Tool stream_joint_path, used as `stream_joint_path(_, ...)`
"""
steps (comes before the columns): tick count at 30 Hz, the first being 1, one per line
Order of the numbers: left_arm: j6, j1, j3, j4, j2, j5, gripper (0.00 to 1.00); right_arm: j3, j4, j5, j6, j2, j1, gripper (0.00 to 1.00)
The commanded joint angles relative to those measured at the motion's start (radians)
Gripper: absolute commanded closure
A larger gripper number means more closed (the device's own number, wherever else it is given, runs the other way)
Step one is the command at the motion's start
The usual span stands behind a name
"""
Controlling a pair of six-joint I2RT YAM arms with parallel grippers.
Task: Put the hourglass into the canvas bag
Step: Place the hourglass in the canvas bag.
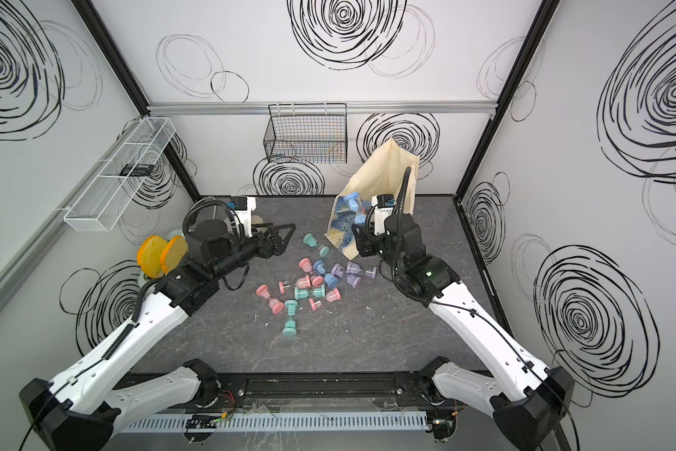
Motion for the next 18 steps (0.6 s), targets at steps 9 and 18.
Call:
stream_joint_path(9, -0.053, -0.106, 0.100, 0.219, 0.190, -0.029, 0.04, 0.213, 0.048, 0.062, -0.033, 0.251, -0.186, 0.70)
stream_joint_path(18, -0.066, -0.117, 0.196, 0.295, 0.389, -0.018, 0.04, 0.374, 0.062, 0.099, -0.061, 0.500, -0.238, 0.70)
